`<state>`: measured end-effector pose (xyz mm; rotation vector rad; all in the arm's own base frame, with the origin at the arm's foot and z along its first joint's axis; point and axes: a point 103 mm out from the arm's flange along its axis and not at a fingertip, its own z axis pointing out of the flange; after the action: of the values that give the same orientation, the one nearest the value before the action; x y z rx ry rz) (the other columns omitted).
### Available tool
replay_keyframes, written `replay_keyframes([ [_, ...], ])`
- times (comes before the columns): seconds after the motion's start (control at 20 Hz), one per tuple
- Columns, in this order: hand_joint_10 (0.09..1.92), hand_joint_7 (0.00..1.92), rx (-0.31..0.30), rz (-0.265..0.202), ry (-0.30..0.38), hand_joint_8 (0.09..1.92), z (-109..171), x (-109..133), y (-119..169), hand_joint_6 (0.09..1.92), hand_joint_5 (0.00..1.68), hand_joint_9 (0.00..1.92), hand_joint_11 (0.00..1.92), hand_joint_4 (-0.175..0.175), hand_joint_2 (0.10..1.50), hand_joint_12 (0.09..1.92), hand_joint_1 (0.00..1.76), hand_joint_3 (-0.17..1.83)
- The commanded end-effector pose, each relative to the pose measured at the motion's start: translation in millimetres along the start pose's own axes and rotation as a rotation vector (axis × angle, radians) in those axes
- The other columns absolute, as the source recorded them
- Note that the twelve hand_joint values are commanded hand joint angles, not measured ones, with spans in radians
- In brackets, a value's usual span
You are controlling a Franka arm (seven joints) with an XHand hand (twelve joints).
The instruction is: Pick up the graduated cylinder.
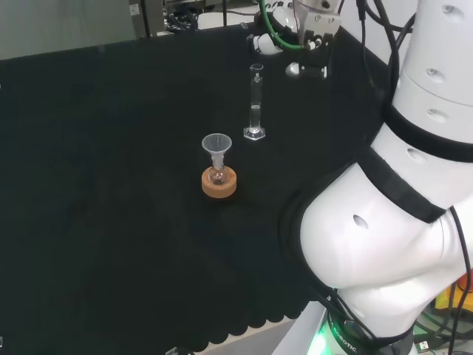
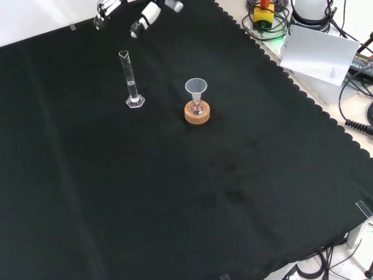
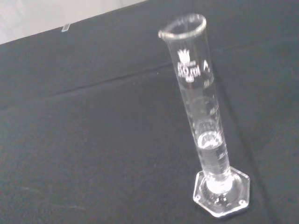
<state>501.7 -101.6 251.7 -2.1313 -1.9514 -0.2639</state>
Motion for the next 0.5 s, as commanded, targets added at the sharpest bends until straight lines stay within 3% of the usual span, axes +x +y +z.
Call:
replay_keyframes([
  [0.05,0.66,0.17,-0.017,-0.009,0.081,0.63,23.3,-16.4,9.4,0.09,0.41,0.35,0.12,-0.038,1.15,1.39,0.57,-0.17],
  [0.2,0.66,0.19,-0.049,-0.039,0.163,0.64,28.7,-22.2,7.9,0.09,0.42,0.36,0.13,-0.041,1.15,1.39,0.59,-0.17],
  [0.5,0.65,0.21,-0.067,-0.066,0.264,0.65,42.3,-32.9,3.4,0.09,0.44,0.38,0.14,-0.041,1.14,1.38,0.63,-0.17],
])
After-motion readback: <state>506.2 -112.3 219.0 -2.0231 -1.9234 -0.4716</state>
